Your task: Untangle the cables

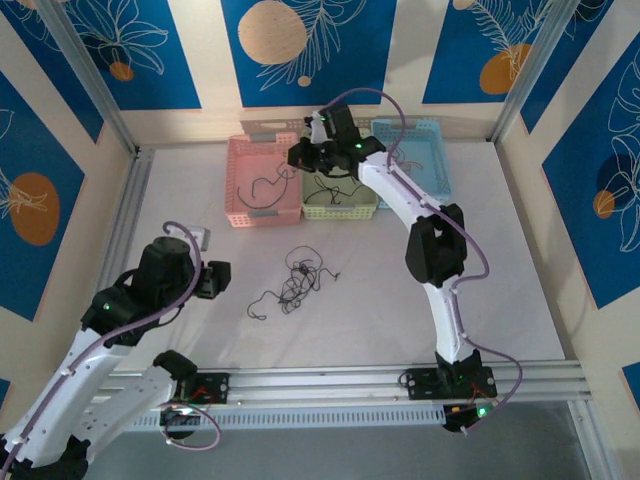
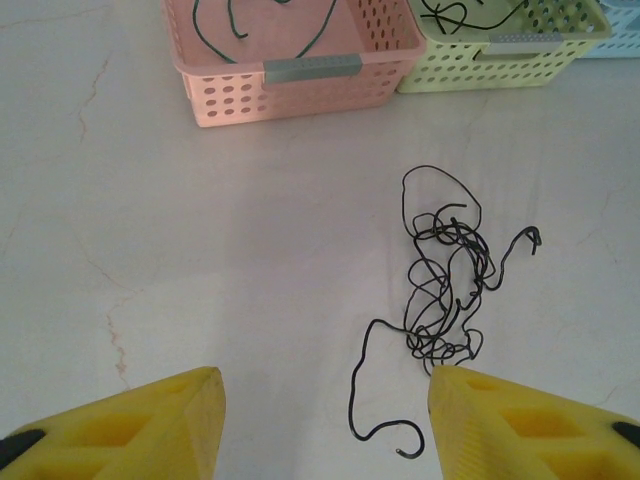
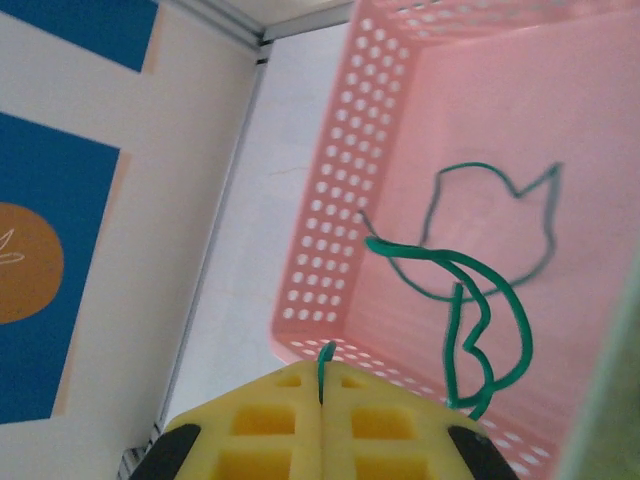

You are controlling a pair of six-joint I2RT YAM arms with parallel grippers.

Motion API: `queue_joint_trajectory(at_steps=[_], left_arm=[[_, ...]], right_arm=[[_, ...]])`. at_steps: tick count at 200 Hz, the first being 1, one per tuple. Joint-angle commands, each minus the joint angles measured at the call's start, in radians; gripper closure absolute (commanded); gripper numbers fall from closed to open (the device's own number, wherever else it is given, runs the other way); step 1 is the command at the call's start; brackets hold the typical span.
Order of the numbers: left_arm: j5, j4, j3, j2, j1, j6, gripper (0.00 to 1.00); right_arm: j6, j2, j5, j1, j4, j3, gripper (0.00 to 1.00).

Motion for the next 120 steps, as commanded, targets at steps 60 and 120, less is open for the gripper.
queue_joint_trajectory(at_steps=[60, 120], left_arm=[[0.036, -0.004, -0.003, 0.038, 0.016, 0.001, 0.43], [0.156, 0.014, -0.010, 0.108, 0.016, -0.004, 0.42]], right_arm=[[-0.089, 0.076, -0.027, 0.049, -0.118, 0.153, 0.48], [-0.136, -0.366, 0.008, 0.019, 0.035, -0.497, 0.50]])
